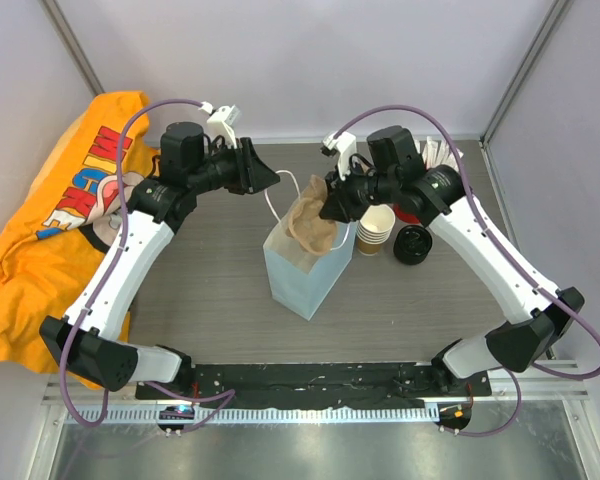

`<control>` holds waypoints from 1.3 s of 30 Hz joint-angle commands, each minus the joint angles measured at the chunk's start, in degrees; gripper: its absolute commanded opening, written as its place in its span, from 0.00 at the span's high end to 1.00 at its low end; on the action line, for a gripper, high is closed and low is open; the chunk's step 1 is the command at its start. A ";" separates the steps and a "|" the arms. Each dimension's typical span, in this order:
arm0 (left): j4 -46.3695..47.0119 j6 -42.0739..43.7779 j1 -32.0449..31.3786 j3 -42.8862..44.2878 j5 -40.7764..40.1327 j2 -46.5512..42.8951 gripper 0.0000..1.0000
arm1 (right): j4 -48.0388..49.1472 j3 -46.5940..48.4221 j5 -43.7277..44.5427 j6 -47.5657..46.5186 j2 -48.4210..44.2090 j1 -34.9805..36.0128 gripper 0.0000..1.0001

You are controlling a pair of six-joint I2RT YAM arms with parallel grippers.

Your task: Pack the takeout coffee

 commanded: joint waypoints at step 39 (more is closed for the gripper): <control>0.21 1.44 -0.30 3.87 7.14 -1.89 0.66 | -4.76 7.87 1.99 -4.16 0.49 1.62 0.77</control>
